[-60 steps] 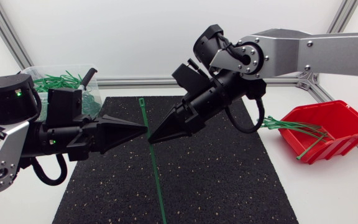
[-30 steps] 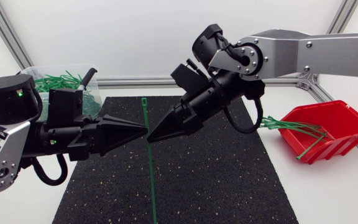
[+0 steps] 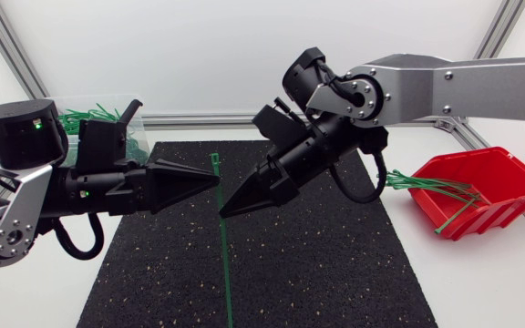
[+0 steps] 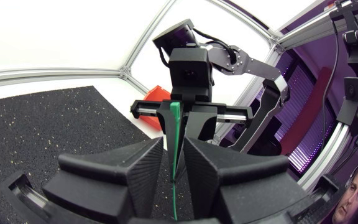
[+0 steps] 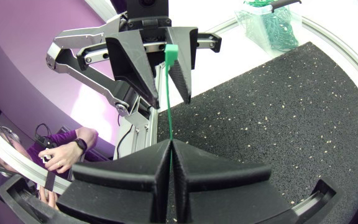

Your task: Take a green cable tie from the red box, thread the tail through the head to close it, then place it in the transparent bin on the left.

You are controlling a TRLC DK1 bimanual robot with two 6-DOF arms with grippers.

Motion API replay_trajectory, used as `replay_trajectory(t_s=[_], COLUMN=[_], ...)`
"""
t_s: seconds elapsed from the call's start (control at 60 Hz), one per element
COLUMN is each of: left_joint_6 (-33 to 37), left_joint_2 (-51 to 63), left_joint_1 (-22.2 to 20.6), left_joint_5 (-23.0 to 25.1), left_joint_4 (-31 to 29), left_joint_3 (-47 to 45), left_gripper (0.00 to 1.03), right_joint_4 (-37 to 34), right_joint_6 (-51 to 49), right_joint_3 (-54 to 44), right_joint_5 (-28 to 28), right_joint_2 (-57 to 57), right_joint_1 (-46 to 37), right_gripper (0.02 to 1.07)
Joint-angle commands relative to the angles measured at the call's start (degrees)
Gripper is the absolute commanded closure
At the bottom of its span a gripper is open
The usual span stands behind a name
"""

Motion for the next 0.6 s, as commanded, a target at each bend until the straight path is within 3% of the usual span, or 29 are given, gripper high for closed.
replay_trajectory(t_s=[0.0, 0.433, 0.583], left_joint_6=[-1.8, -1.7, -1.8], left_joint_2=[1.0, 1.6, 1.6], left_joint_1=[0.6, 0.4, 0.1], left_joint_5=[0.9, 1.1, 1.1], left_joint_4=[1.0, 1.3, 1.5], left_joint_3=[2.5, 2.0, 2.0], left_gripper=[0.77, 0.8, 0.94], right_joint_4=[0.1, 0.3, 0.3], right_joint_6=[0.7, 0.6, 0.5], right_joint_3=[-1.9, -1.8, -1.8], right_joint_5=[0.4, 0.3, 0.3], right_joint_2=[-0.4, -0.3, -0.4], right_joint_1=[0.3, 0.3, 0.3], right_gripper=[1.01, 1.01, 1.01])
